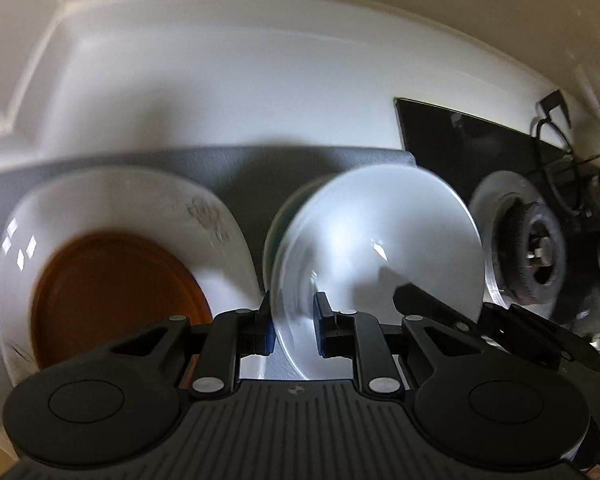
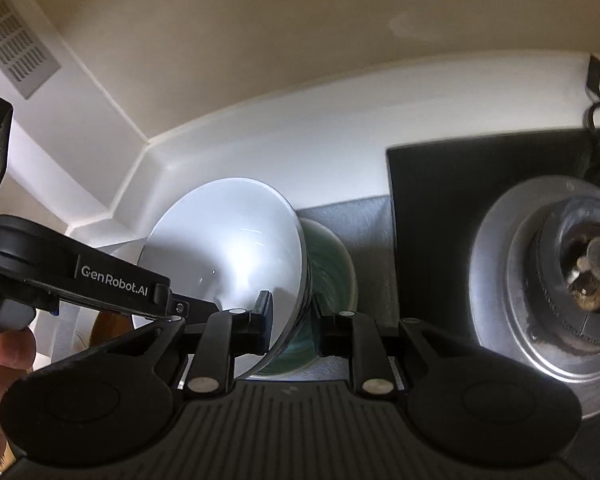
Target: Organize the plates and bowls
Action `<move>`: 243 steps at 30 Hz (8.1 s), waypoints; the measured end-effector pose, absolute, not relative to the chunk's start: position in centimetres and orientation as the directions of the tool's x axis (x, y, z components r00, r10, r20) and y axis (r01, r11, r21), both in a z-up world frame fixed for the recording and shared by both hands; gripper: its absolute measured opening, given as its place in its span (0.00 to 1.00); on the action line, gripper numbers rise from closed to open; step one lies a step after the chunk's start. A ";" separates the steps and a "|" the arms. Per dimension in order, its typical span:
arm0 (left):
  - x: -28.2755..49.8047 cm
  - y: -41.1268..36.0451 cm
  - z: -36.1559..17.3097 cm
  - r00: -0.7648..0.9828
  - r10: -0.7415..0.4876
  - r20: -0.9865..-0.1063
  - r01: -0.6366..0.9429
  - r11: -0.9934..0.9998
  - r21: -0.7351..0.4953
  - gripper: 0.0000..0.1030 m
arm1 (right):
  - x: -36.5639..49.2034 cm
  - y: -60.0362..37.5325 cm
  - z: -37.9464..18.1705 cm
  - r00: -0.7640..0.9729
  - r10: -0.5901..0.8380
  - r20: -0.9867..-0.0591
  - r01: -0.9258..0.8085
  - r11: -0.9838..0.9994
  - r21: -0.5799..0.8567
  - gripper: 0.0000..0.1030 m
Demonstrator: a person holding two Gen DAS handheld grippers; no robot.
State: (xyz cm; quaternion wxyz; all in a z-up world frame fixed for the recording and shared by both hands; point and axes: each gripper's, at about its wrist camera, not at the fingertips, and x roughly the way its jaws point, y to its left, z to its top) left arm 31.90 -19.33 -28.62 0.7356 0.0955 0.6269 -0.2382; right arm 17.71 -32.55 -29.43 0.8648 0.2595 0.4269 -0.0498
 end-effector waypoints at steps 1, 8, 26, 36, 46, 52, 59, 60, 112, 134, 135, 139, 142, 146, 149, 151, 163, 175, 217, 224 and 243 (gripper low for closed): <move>31.7 -19.5 -28.4 0.109 -0.226 -0.968 0.476 0.867 -0.149 0.19 | 17.7 -32.5 -29.6 0.630 0.134 -0.765 0.311 0.859 0.406 0.21; 31.8 -20.0 -28.5 0.146 -0.192 -0.970 0.498 0.862 -0.095 0.19 | 18.0 -32.2 -30.0 0.625 0.107 -0.773 0.304 0.879 0.367 0.21; 32.9 -19.5 -30.1 0.102 -0.201 -0.974 0.497 0.859 -0.125 0.19 | 18.7 -33.7 -30.5 0.632 0.104 -0.768 0.328 0.862 0.386 0.25; 33.0 -19.4 -30.1 0.087 -0.216 -0.972 0.498 0.855 -0.146 0.20 | 18.7 -33.8 -29.6 0.604 0.142 -0.784 0.305 0.868 0.392 0.31; 33.3 -19.1 -30.1 0.072 -0.224 -0.972 0.467 0.868 -0.166 0.19 | 20.6 -32.0 -27.8 0.497 0.053 -0.866 0.263 0.942 0.209 0.34; 32.9 -18.6 -30.0 0.063 -0.234 -0.970 0.460 0.869 -0.180 0.19 | 21.1 -32.2 -27.8 0.476 0.053 -0.878 0.272 0.940 0.204 0.32; 32.8 -18.4 -30.5 0.050 -0.244 -0.968 0.470 0.861 -0.193 0.19 | 19.4 -33.1 -27.2 0.551 0.040 -0.834 0.316 0.915 0.252 0.57; 32.8 -18.5 -30.6 0.051 -0.239 -0.970 0.470 0.863 -0.188 0.19 | 19.2 -33.4 -27.5 0.553 0.046 -0.832 0.331 0.904 0.270 0.57; 26.2 -3.0 -21.4 0.268 -0.220 -0.938 0.389 0.915 -0.103 0.28 | 17.7 -20.1 -22.4 0.627 0.245 -0.740 0.091 0.920 0.382 0.31; 21.2 17.8 -19.9 0.257 -0.115 -0.959 0.083 0.992 -0.097 0.29 | 20.1 -1.1 -20.6 0.431 0.480 -0.764 -0.241 0.877 0.415 0.31; 21.2 18.1 -20.4 0.248 -0.122 -0.961 0.073 0.992 -0.107 0.28 | 19.9 -0.9 -20.8 0.420 0.475 -0.773 -0.243 0.880 0.409 0.31; 20.5 18.9 -22.5 0.216 -0.145 -0.965 0.038 0.989 -0.140 0.29 | 19.8 -0.1 -22.1 0.369 0.459 -0.808 -0.259 0.886 0.384 0.31; 20.2 19.0 -23.6 0.194 -0.177 -0.965 0.034 0.984 -0.173 0.29 | 20.1 0.4 -23.2 0.353 0.430 -0.831 -0.245 0.899 0.362 0.31; 20.0 18.5 -24.2 0.205 -0.164 -0.965 0.066 0.986 -0.154 0.29 | 20.0 0.7 -24.4 0.334 0.398 -0.854 -0.230 0.913 0.336 0.31; 20.2 18.7 -24.9 0.193 -0.179 -0.965 0.068 0.983 -0.168 0.29 | 20.0 0.8 -25.0 0.329 0.384 -0.862 -0.234 0.918 0.320 0.31; 20.5 18.7 -25.4 0.179 -0.192 -0.965 0.067 0.981 -0.183 0.29 | 20.0 0.8 -25.4 0.326 0.380 -0.866 -0.227 0.920 0.318 0.31; 20.9 19.2 -26.1 0.170 -0.228 -0.959 0.062 0.973 -0.220 0.31 | 20.3 -0.4 -25.6 0.334 0.400 -0.853 -0.222 0.913 0.342 0.35; 20.7 21.2 -24.2 0.234 -0.293 -0.927 0.081 0.956 -0.281 0.25 | 20.3 -1.9 -25.7 0.323 0.440 -0.838 -0.235 0.895 0.380 0.15; 22.4 23.2 -32.9 0.108 -0.525 -0.844 -0.059 0.844 -0.533 0.63 | 19.6 -4.4 -34.0 0.322 0.596 -0.736 0.163 0.731 0.663 0.58; 22.1 23.3 -31.7 0.118 -0.505 -0.855 -0.010 0.860 -0.509 0.56 | 19.8 -3.3 -33.1 0.323 0.557 -0.765 0.116 0.779 0.616 0.52; 21.7 19.4 -29.4 0.138 -0.392 -0.910 0.131 0.918 -0.375 0.54 | 18.8 -2.0 -30.2 0.358 0.475 -0.804 0.052 0.850 0.525 0.41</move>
